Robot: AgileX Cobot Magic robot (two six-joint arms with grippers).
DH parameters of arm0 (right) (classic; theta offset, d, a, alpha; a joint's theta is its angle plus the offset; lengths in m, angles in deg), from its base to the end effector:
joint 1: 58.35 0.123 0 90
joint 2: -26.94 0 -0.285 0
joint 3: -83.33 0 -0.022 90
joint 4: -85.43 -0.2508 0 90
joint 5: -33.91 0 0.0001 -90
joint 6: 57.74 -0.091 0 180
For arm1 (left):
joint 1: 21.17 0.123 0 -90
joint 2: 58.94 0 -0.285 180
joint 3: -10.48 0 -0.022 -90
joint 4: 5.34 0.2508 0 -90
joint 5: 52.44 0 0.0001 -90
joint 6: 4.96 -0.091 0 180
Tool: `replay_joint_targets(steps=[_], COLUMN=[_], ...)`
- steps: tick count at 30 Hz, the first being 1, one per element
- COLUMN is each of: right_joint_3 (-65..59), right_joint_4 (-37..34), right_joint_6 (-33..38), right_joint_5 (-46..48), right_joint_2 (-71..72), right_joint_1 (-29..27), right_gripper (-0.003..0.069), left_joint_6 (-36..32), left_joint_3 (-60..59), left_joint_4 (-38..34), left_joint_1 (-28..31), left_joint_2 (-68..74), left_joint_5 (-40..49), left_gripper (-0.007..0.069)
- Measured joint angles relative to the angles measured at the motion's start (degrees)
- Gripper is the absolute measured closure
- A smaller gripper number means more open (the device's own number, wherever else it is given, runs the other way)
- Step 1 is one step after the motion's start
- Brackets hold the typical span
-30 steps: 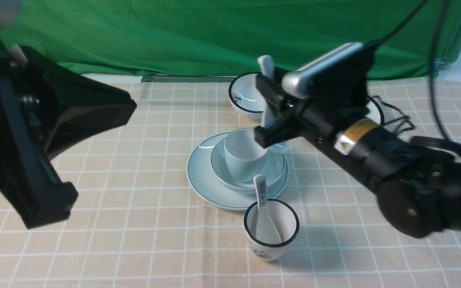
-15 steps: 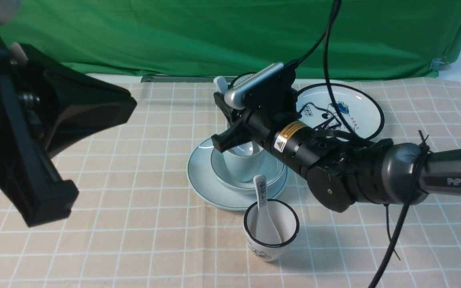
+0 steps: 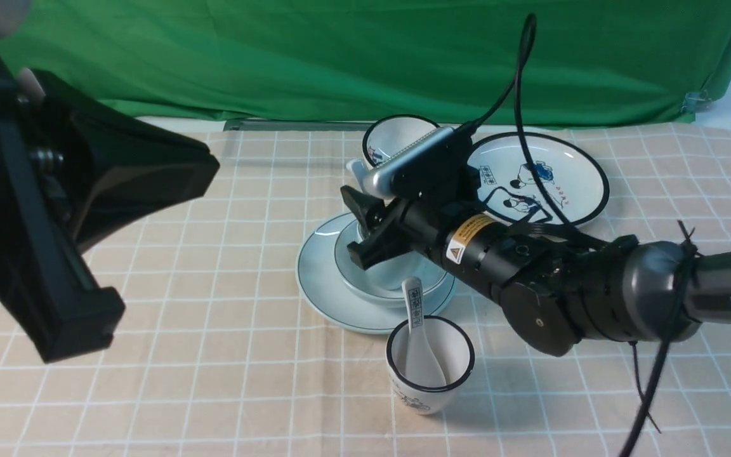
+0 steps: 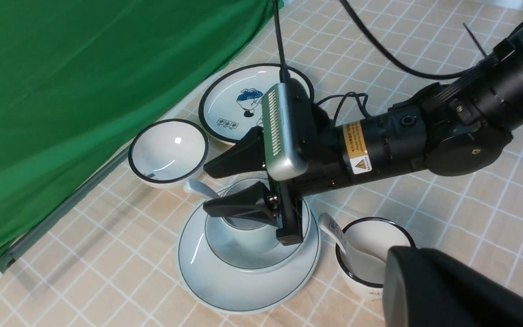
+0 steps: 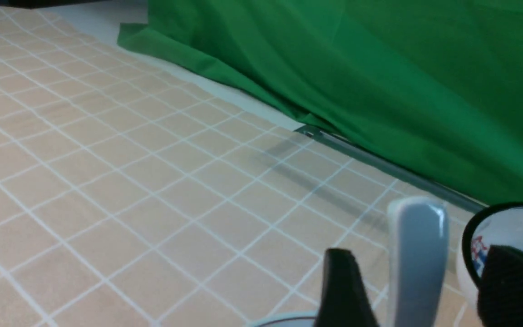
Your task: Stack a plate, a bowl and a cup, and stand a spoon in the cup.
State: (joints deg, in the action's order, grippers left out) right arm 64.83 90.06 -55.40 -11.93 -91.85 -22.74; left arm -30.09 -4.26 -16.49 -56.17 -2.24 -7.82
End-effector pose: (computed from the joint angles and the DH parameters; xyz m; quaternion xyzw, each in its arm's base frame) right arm 0.3338 0.2455 0.2009 -0.2708 0.6634 0.2007 0.6680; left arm 0.1204 -0.0994 0.4230 0.4035 0.7420 -0.1395 0.5169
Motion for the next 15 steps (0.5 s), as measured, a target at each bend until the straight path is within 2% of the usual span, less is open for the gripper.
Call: replay_joint_targets(steps=[4,6,8,9,10,11,13,14,15], right_joint_3=[-3.8,-5.1,-6.7,-6.9,-7.7,-8.0,-9.7,-11.8,-12.3], right_joint_4=[0.1,0.1,0.1,0.1,0.1,0.1,0.1,0.1,0.1], right_joint_6=[0.0,0.1,0.1,0.1,0.0,0.0,0.0,-0.5,-0.7], right_joint_5=[3.7,9.4,19.9,21.0,29.8,32.0,41.9,49.1,49.8], right_joint_2=[10.4,16.0,24.6,25.4,31.6,33.1,40.0,45.3,45.8], right_joint_1=[0.0,0.0,0.0,0.0,0.0,0.0,0.0,0.0,0.0], right_gripper=[0.0238,0.0260,0.0299,0.0309,0.0358,0.0365,0.0442,0.0508,0.0521], left_joint_6=[0.0,0.0,0.1,0.1,1.0,1.1,1.3,1.4,1.4], left_joint_3=[-1.1,-3.8,-8.8,-9.4,-14.8,-16.2,-23.9,-30.4,-31.1], left_joint_4=[-0.1,-0.2,-0.2,-0.2,-0.5,-0.5,-0.7,-0.8,-0.8], left_joint_1=[0.0,0.0,0.0,0.0,0.0,0.0,0.0,0.0,0.0], left_joint_2=[-3.7,-7.9,-13.8,-15.1,-20.2,-21.4,-26.0,-29.5,-30.2], left_joint_5=[-4.4,-7.3,-11.3,-11.7,-16.0,-17.8,-23.1,-29.3,-30.5], left_gripper=[0.0622,0.0622,0.0622,0.0622,0.0622,0.0622,0.0622,0.0622,0.0622])
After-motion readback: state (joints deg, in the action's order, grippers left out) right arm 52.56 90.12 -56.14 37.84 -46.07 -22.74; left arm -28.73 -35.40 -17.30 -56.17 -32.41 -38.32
